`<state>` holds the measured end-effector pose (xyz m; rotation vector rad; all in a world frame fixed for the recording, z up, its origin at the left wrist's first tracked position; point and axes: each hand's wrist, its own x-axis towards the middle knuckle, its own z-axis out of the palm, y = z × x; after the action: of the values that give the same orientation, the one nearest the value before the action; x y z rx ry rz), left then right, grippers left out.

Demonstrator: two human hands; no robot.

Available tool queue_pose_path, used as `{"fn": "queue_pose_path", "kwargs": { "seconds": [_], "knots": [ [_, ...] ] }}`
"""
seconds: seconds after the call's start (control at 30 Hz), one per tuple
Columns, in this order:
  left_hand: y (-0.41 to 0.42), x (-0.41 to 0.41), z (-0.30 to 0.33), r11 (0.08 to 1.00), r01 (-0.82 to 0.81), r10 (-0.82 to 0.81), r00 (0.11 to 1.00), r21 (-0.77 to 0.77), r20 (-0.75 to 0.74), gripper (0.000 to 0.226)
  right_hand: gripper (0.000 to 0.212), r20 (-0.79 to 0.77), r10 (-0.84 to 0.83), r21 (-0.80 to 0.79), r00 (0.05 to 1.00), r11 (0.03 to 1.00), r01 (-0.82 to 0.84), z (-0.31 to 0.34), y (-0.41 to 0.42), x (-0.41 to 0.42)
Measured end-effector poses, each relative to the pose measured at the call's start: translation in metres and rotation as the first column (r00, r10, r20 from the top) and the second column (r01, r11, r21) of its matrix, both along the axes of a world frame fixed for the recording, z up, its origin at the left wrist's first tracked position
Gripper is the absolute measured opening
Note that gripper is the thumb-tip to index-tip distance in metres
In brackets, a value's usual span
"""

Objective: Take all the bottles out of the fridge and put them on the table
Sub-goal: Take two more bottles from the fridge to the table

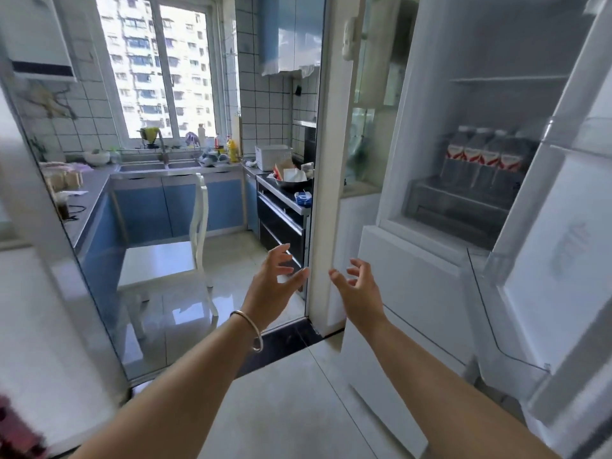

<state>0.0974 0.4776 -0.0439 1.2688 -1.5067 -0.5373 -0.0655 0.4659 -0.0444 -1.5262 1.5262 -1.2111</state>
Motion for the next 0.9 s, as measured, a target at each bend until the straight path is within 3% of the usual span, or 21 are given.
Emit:
{"fn": "queue_pose_path", "kwargs": {
  "seconds": [0.33, 0.47, 0.7, 0.9],
  "knots": [
    [-0.205, -0.025, -0.001, 0.975, 0.216, -0.208, 0.969, 0.05, -0.137, 0.056, 0.06, 0.058, -0.19, 0.031, 0.98, 0.982, 0.188, -0.003, -0.166, -0.034],
    [-0.288, -0.053, 0.001, 0.938, 0.344, -0.336, 0.933, 0.044, -0.125, 0.054, 0.059, 0.055, -0.31, 0.022, 0.949, 0.951, 0.309, -0.007, -0.239, -0.054],
    [-0.435, -0.117, 0.025, 0.804, 0.594, -0.59, 0.802, 0.027, -0.089, 0.052, 0.066, 0.023, -0.498, -0.008, 0.867, 0.867, 0.498, 0.005, -0.351, -0.096],
    [-0.523, -0.197, 0.039, 0.698, 0.716, -0.707, 0.692, 0.011, -0.15, 0.043, 0.065, 0.023, -0.621, -0.007, 0.783, 0.784, 0.621, 0.017, -0.415, -0.156]
  ]
}}
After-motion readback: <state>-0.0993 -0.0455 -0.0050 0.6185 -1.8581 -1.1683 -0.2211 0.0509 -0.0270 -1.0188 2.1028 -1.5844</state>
